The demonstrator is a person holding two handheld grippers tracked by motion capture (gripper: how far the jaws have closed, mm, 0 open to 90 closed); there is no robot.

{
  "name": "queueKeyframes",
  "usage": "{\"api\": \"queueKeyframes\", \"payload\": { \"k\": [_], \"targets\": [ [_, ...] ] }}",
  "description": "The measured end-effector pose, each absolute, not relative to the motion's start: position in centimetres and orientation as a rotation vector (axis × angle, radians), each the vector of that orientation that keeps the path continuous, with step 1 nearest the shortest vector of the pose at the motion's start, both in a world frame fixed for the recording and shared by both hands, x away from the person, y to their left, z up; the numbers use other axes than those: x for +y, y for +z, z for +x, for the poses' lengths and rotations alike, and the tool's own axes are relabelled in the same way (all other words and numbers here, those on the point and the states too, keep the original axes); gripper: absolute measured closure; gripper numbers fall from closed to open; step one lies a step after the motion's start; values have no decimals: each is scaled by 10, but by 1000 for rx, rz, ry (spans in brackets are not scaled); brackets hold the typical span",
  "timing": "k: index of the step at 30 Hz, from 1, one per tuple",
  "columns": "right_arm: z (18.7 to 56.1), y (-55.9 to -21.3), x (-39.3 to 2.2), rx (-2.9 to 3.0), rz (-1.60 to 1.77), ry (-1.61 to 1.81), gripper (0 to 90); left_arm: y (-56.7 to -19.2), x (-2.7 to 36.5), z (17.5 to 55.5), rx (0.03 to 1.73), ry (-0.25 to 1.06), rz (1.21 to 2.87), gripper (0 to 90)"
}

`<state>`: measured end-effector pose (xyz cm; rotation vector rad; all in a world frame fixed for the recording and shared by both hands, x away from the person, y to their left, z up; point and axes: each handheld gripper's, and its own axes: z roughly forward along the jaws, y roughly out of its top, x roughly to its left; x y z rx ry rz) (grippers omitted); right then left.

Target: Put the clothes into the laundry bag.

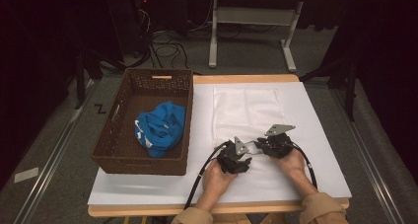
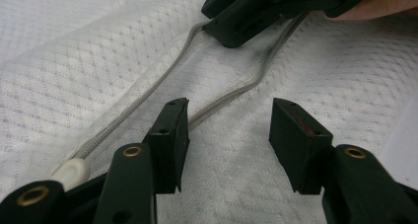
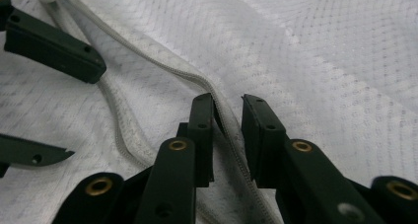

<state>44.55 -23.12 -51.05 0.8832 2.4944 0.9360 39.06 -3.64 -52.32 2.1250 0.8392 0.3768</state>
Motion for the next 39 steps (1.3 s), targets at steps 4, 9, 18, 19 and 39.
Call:
{"api": "queueKeyframes", "payload": {
  "k": [4,9,18,19,39],
  "targets": [
    [443,-510,-228,2511,836,912,862,-523,-36,391,841,378,2125,491],
    [448,-510,-232,2521,885,958,891,-523,-36,391,842,377,2124,487],
    [452,-506,-233,2515,930,968,896,-523,-36,391,843,377,2124,483],
    [452,-504,-234,2513,935,974,896,-523,-36,391,843,377,2124,483],
    [454,-480,-234,2502,916,996,896,-523,-36,391,848,381,2123,471]
  ]
}}
